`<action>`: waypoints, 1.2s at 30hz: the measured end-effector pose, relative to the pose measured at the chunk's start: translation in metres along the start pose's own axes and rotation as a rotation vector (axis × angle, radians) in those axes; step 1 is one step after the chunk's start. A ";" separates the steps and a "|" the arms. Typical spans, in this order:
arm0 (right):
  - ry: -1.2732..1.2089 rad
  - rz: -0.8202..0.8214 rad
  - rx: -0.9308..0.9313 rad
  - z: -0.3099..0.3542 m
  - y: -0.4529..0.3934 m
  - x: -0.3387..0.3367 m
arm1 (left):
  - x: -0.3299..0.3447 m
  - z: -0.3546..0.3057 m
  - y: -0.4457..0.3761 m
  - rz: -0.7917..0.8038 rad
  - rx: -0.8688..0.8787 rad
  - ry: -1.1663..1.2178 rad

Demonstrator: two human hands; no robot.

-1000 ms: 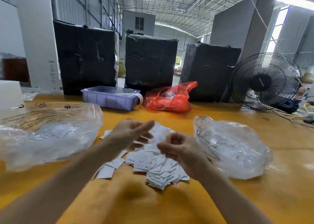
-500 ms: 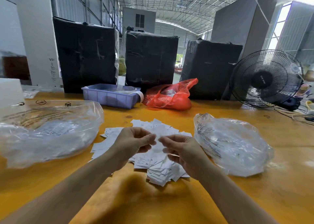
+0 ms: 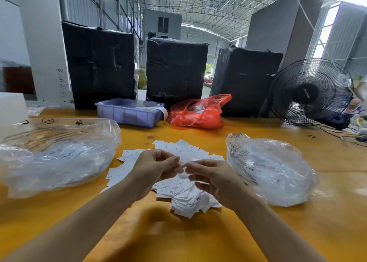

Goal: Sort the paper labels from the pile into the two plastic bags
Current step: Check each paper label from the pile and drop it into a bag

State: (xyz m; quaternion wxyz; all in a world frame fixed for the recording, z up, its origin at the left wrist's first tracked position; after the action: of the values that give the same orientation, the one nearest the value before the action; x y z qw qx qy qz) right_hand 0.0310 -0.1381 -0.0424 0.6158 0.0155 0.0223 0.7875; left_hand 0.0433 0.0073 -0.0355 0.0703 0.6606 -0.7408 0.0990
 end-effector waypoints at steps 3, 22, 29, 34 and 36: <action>-0.035 -0.091 0.000 0.001 -0.002 -0.010 | 0.001 0.000 0.001 0.025 0.004 0.006; 0.372 -0.151 -0.348 0.017 -0.006 0.001 | -0.012 -0.002 -0.004 -0.081 -0.001 -0.151; 1.152 -0.208 -0.524 0.005 -0.017 0.035 | -0.047 -0.010 -0.012 -0.261 0.053 -0.162; 1.205 -0.183 -0.292 -0.012 -0.031 0.036 | -0.043 -0.007 -0.013 -0.238 0.050 -0.189; 0.956 -0.198 -0.273 -0.011 -0.030 0.029 | -0.042 -0.007 -0.013 -0.226 0.053 -0.198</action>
State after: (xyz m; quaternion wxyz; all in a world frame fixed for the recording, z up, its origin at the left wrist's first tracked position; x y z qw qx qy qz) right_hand 0.0522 -0.1034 -0.0555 0.6048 -0.4293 0.2000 0.6402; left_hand 0.0609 0.0476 -0.0383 -0.0097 0.7480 -0.6621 0.0444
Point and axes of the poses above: each hand's wrist, its own y-axis away from the middle knuckle, its own x-axis out of the palm, z = x × y, the point moved 8 cm from there along -y, towards the middle knuckle, and after that the axes turned 4 degrees about y, right-handed, at the moved point
